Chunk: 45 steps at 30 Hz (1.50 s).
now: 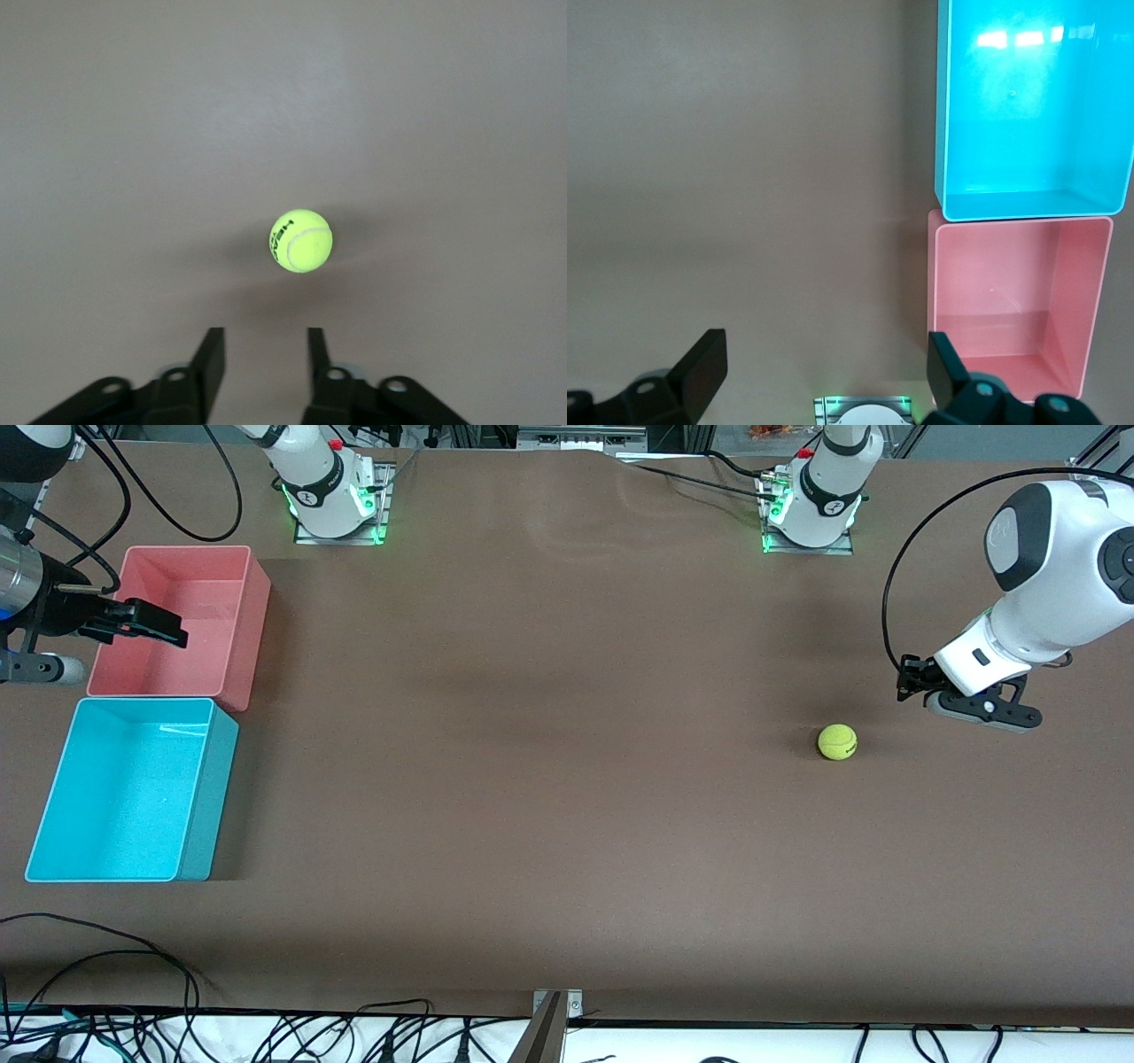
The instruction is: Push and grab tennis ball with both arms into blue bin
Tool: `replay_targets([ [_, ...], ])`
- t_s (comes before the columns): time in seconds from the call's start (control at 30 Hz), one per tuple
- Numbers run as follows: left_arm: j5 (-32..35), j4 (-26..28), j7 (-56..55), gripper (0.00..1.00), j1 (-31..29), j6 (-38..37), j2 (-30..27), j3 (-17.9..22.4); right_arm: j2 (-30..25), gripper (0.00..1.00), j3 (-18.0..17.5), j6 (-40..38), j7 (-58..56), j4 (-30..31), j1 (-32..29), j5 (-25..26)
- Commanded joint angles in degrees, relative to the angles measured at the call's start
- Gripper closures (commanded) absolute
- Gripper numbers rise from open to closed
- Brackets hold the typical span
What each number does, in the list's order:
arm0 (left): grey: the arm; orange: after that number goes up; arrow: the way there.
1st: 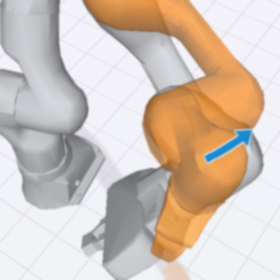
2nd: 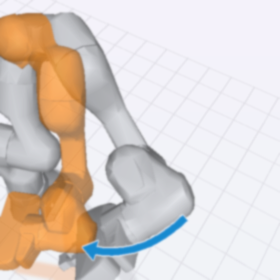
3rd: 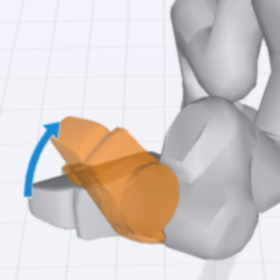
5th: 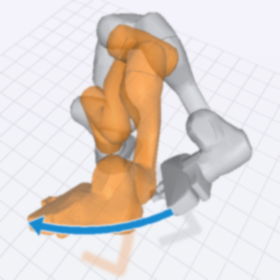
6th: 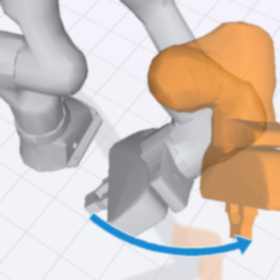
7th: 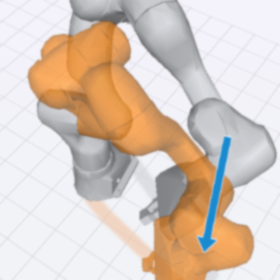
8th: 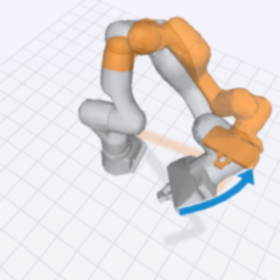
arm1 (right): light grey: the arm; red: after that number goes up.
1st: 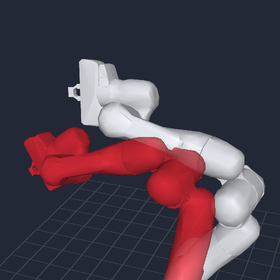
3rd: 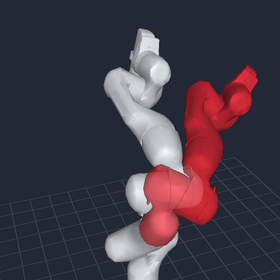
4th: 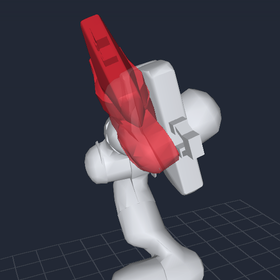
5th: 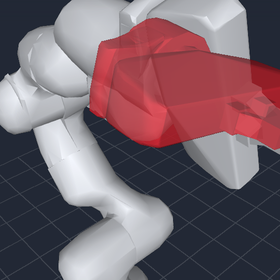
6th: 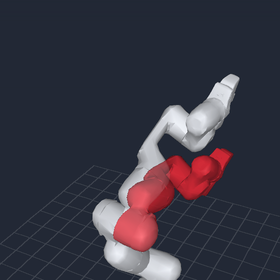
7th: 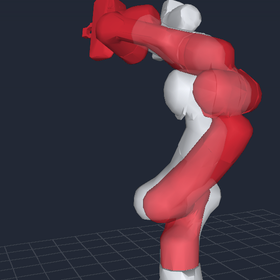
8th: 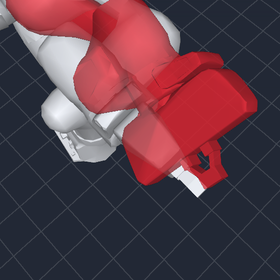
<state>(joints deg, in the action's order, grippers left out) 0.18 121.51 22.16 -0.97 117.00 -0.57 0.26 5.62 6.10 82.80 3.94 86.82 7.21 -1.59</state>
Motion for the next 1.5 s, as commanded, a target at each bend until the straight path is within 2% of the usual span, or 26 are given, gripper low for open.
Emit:
replay_targets([
  [0.0, 0.7, 2.2, 11.4, 1.00, -1.4, 1.0, -1.6, -0.3, 0.6, 0.00, 0.1, -0.7, 0.8, -1.7, 0.2, 0.2],
  [0.5, 2.9, 4.2, 27.7, 1.00, -2.2, 4.5, 2.0, -0.2, 0.7, 0.00, 0.1, -0.7, 0.8, -1.7, 0.2, 0.2],
  [0.93, 1.4, 4.3, 46.2, 1.00, -4.9, 15.4, 10.6, -0.3, 1.2, 0.00, 0.1, -0.7, 0.9, -1.7, 0.2, 0.3],
  [1.14, -4.0, 3.9, 55.2, 1.00, -5.6, 18.9, 14.9, -0.3, 1.3, 0.00, 0.1, -0.7, 0.9, -1.7, 0.2, 0.2],
  [1.47, -4.9, 3.6, 62.6, 1.00, -6.2, 23.7, 20.3, -0.4, 1.3, 0.00, 0.1, -0.7, 0.9, -1.7, 0.2, 0.0],
])
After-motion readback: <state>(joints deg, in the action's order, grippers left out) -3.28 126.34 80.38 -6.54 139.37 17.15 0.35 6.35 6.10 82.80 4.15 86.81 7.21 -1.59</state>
